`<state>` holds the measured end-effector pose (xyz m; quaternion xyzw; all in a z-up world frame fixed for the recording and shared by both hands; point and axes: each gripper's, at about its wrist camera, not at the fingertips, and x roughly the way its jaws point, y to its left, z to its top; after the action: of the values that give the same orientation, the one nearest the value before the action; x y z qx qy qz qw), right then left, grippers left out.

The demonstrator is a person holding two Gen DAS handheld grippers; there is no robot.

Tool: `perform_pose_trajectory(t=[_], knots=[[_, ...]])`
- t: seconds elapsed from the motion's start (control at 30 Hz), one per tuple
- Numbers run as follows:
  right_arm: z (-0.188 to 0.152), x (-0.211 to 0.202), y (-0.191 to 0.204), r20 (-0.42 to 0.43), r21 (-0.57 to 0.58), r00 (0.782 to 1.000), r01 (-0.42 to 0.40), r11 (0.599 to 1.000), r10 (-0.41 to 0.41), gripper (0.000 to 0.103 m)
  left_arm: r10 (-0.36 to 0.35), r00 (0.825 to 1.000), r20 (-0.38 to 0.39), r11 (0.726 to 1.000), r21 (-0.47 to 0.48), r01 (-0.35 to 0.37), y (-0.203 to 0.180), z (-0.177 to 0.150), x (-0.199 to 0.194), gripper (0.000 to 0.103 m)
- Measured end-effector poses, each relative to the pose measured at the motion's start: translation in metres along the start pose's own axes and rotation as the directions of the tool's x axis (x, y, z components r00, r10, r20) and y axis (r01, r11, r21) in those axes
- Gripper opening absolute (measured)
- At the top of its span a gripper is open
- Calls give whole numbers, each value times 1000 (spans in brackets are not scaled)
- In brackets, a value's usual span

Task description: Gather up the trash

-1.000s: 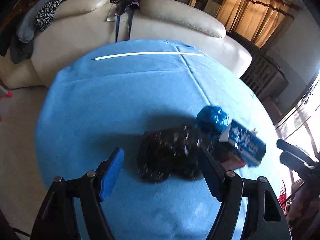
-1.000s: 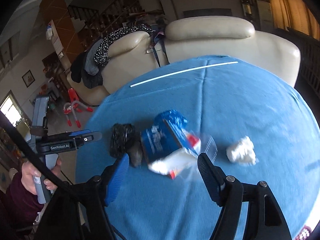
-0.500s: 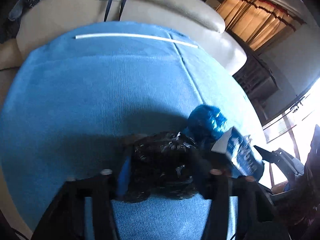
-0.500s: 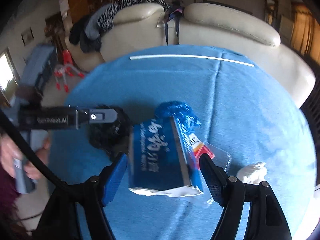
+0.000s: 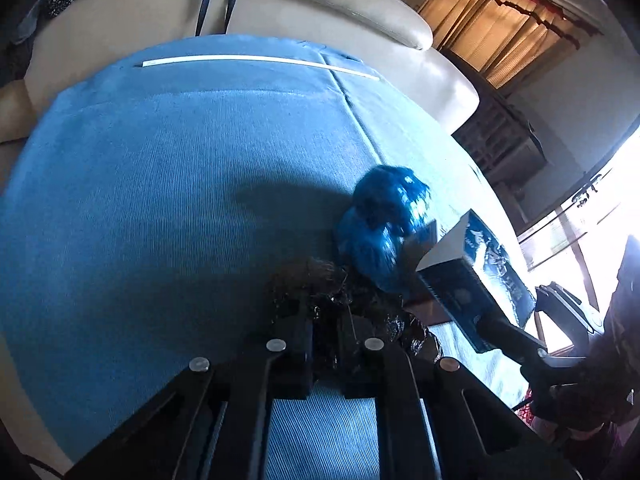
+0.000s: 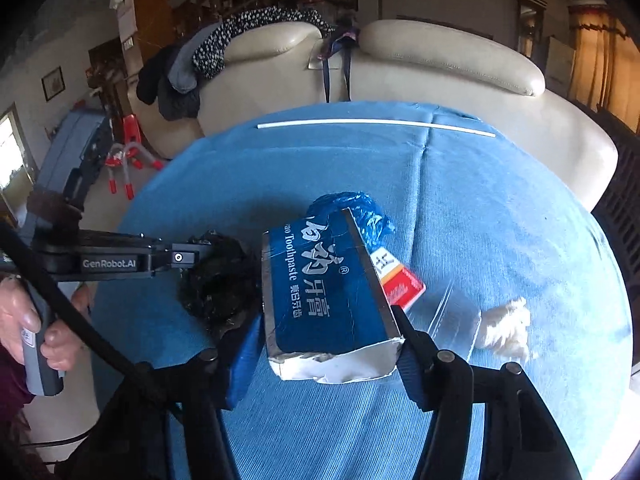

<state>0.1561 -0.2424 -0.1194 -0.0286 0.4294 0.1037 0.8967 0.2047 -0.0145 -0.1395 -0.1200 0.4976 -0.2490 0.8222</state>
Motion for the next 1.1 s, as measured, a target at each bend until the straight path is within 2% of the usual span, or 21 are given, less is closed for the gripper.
perform_pose_trajectory(t=[0.2, 0.4, 0.7, 0.77, 0.8, 0.83, 0.87, 0.9, 0.97, 1.1], knots=[[-28, -34, -6, 39, 67, 999, -21, 998, 18, 63, 6, 1000, 7, 999, 50, -6, -16, -16, -14, 9], [-64, -63, -26, 58, 180, 998, -30, 983, 19, 63, 1, 1000, -14, 993, 119, 1, -41, -30, -21, 8], [-111, -67, -62, -7, 316, 1000, 15, 948, -13, 63, 5, 994, -113, 989, 151, 12, -63, -70, -26, 8], [-120, -62, -71, -37, 342, 999, 40, 939, -30, 63, -8, 989, -148, 986, 163, 32, -67, -79, -29, 14], [-124, -59, -74, -50, 351, 998, 45, 935, -29, 65, -19, 987, -158, 985, 164, 45, -67, -81, -31, 23], [-128, -56, -78, -68, 361, 997, 47, 931, -23, 65, -22, 987, -158, 984, 170, 49, -68, -84, -35, 39], [-131, -54, -80, -80, 372, 997, 46, 927, -17, 66, -12, 988, -151, 982, 182, 40, -70, -87, -39, 48], [-133, -52, -82, -90, 383, 996, 41, 923, -7, 67, 14, 991, -137, 979, 204, 14, -72, -88, -44, 63], [-138, -53, -85, -88, 394, 996, 27, 919, 9, 70, 44, 994, -104, 969, 247, -17, -75, -87, -55, 65], [-145, -58, -88, -81, 402, 996, 9, 916, 25, 73, 58, 997, -43, 938, 344, -40, -81, -72, -74, 69]])
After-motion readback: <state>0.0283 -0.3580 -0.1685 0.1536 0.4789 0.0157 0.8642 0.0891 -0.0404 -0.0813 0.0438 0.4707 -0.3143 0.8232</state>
